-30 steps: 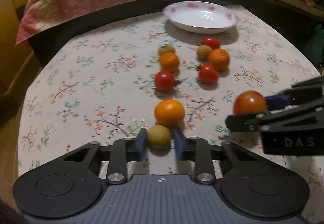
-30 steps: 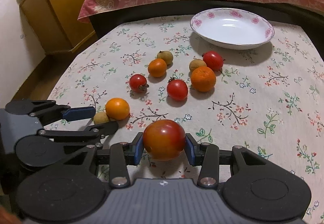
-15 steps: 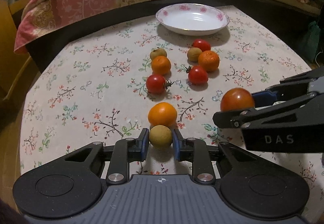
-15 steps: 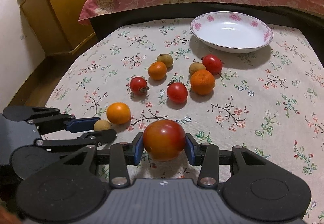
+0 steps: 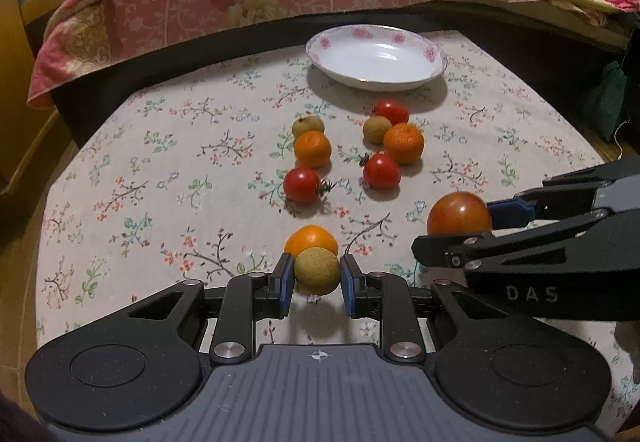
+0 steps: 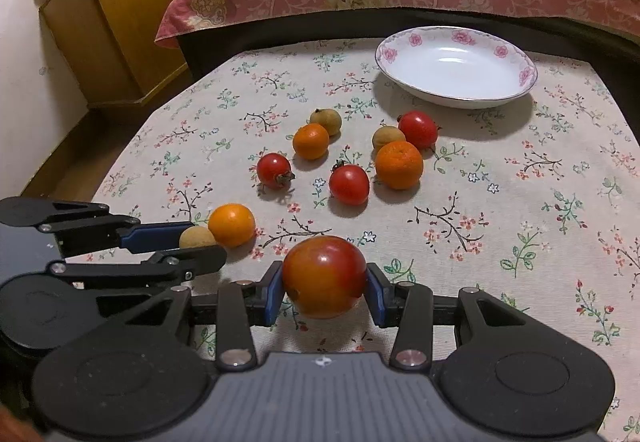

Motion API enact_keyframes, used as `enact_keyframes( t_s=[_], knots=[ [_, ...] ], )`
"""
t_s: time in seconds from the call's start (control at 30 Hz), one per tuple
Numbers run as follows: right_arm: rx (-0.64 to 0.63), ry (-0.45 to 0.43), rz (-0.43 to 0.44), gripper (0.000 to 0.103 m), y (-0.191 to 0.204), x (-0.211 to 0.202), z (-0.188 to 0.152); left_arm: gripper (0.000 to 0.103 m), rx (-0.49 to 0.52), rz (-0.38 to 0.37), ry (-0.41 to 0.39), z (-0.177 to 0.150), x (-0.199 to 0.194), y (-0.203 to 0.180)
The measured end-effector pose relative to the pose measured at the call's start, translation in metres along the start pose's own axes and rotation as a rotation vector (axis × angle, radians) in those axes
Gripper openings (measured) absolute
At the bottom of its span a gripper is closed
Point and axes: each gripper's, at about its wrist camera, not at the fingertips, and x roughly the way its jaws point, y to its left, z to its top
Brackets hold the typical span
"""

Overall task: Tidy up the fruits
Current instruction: 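Carry the large tomato and tan fruit over the white plate with both tools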

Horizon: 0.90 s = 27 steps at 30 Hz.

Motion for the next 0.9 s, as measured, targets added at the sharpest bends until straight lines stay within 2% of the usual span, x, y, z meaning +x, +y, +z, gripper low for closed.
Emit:
enact_keyframes(
  t_s=[0.23,0.53,0.9],
  knots=[
    [0.007,-0.010,-0.005,0.042,-0.002,-0.003,0.004,0.032,-0.020,-0.022,-0.019,0.012,0.002,0.001],
    [0.040,-0.049,-0.025,0.042,-0.018,-0.007,0.022,0.032,0.010,-0.042,-0.068,0.039,0.012,-0.007],
    [0.042,-0.101,-0.076,0.042,-0.056,0.003,0.064,0.032,0.034,-0.056,-0.136,0.094,0.047,-0.016]
  ],
)
